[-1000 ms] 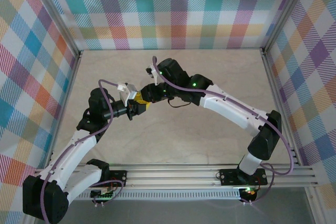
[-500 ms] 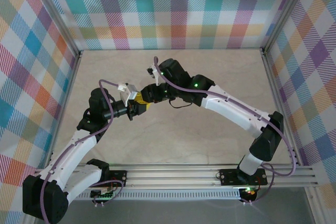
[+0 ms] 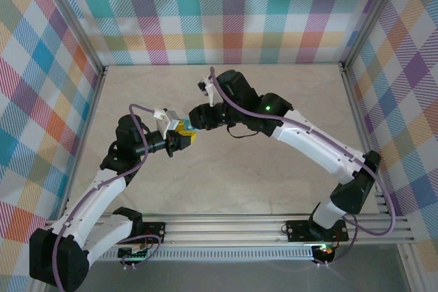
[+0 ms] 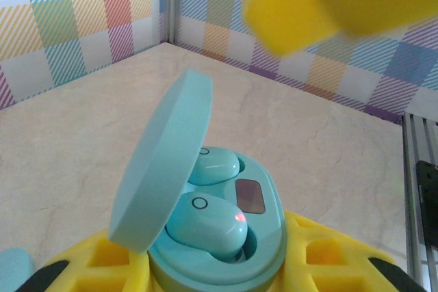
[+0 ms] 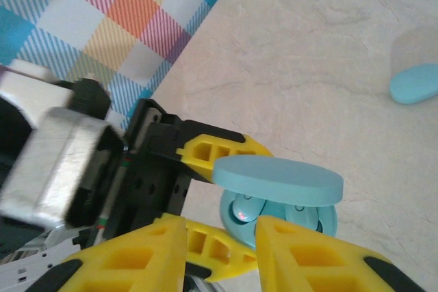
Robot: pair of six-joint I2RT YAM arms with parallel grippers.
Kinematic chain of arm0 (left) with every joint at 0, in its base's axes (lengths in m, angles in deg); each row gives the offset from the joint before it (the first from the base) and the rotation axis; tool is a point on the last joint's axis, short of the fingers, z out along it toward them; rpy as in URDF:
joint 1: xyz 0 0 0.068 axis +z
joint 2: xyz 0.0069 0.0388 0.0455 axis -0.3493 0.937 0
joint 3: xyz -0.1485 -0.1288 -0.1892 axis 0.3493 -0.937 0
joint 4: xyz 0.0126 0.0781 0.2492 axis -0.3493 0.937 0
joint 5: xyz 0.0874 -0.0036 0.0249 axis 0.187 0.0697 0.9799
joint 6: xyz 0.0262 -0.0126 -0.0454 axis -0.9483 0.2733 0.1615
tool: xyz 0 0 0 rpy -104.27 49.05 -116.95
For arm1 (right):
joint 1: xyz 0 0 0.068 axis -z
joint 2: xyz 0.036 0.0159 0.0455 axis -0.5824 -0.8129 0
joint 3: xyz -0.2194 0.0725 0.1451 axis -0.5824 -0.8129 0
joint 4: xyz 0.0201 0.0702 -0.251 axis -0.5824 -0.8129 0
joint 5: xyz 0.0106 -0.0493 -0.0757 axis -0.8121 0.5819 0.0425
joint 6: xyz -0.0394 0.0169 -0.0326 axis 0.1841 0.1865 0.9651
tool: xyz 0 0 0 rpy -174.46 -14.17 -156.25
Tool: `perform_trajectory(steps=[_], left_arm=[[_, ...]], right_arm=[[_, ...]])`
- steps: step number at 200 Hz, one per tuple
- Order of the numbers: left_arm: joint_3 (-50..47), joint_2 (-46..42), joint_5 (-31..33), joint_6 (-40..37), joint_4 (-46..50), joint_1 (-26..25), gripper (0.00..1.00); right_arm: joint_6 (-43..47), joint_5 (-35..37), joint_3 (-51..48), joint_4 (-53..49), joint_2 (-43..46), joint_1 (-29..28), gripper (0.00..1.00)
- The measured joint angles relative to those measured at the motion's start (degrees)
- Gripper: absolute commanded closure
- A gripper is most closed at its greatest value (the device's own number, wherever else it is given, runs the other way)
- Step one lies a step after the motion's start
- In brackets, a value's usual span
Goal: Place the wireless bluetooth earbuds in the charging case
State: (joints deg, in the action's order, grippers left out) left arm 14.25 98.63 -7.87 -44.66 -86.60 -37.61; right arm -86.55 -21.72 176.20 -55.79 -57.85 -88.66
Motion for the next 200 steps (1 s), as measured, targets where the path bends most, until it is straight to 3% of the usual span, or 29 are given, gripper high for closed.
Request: perform_trajectory(steps=[89, 176, 200], left_arm=[[0.02, -0.85, -1.86, 0.02, -0.81, -0.02, 1.0], [1.03, -0.87, -3.17, 0.26, -1.64, -1.2, 1.0], [1.75, -0.87, -3.04, 0.26, -1.64, -1.2, 1.0]], right_arm=[[4.7, -5.62, 7.58, -5.14, -1.95, 6.27, 0.66], [5.53, -12.68, 9.01, -9.49, -8.74, 6.38, 0.66], [5.55, -12.85, 7.98, -9.68, -7.85, 6.38, 0.61]])
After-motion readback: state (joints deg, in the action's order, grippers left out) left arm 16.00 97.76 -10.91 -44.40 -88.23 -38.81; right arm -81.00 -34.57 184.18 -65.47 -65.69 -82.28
